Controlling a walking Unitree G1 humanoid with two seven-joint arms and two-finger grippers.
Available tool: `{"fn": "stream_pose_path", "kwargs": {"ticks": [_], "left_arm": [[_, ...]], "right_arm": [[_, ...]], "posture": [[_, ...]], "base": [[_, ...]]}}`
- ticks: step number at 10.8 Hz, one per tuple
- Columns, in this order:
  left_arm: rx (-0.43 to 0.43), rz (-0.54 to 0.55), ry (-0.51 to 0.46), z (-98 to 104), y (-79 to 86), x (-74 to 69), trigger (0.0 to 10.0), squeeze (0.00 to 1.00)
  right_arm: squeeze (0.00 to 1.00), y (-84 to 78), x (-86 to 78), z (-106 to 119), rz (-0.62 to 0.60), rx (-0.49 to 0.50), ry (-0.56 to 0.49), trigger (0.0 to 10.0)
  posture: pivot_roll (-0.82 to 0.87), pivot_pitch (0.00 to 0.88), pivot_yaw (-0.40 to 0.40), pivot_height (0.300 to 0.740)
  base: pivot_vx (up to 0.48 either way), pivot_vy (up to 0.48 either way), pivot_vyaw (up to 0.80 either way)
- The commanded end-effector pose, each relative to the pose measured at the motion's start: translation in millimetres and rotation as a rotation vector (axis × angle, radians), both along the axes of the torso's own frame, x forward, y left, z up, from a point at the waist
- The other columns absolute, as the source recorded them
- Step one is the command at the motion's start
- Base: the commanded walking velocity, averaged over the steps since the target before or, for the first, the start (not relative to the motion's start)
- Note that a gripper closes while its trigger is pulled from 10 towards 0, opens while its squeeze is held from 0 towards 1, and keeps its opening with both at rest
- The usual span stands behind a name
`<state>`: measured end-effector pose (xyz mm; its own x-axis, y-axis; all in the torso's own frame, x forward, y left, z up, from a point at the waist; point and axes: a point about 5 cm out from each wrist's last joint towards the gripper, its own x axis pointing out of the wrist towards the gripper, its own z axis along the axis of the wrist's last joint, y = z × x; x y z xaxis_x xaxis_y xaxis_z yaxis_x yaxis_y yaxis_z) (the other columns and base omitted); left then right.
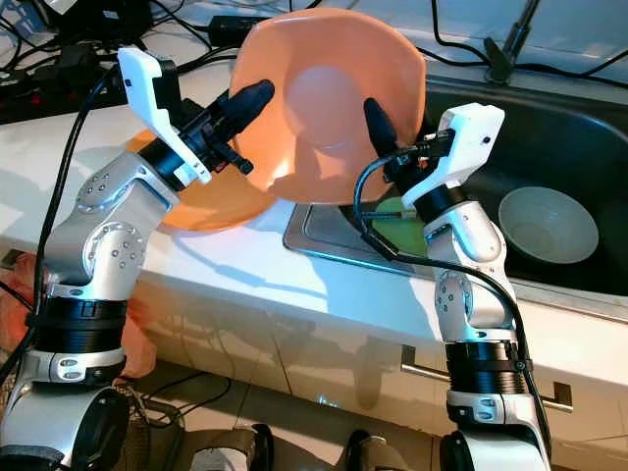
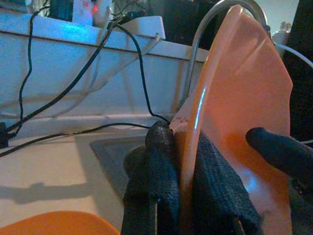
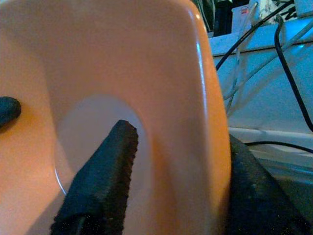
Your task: Kitchen organization
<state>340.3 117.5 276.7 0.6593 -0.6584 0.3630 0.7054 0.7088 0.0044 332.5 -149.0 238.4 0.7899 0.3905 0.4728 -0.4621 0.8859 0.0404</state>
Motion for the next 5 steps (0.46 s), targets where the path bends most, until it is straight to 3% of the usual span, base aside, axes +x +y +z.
{"fn": "stream_pose_path", "kwargs": {"ticks": [1, 5], "left_arm": [[0.002, 0.018, -0.033, 6.4, 1.3, 0.1, 10.0, 1.0], [-0.015, 0.043, -0.031, 8.0, 2.2, 2.5, 10.0, 1.0]], "right_arm": [[0.0, 0.8, -4.3, 4.3, 0.018, 0.02, -0.026, 0.0], [0.0, 3.7, -7.5, 4.7, 0.058, 0.038, -0.029, 0.0]], "posture": [[0.14, 0.156, 0.021, 0.74], [0.14, 0.149, 0.022, 0.74]], "base": [[0.0, 0.0, 0.0], [0.0, 0.0, 0.0]]}}
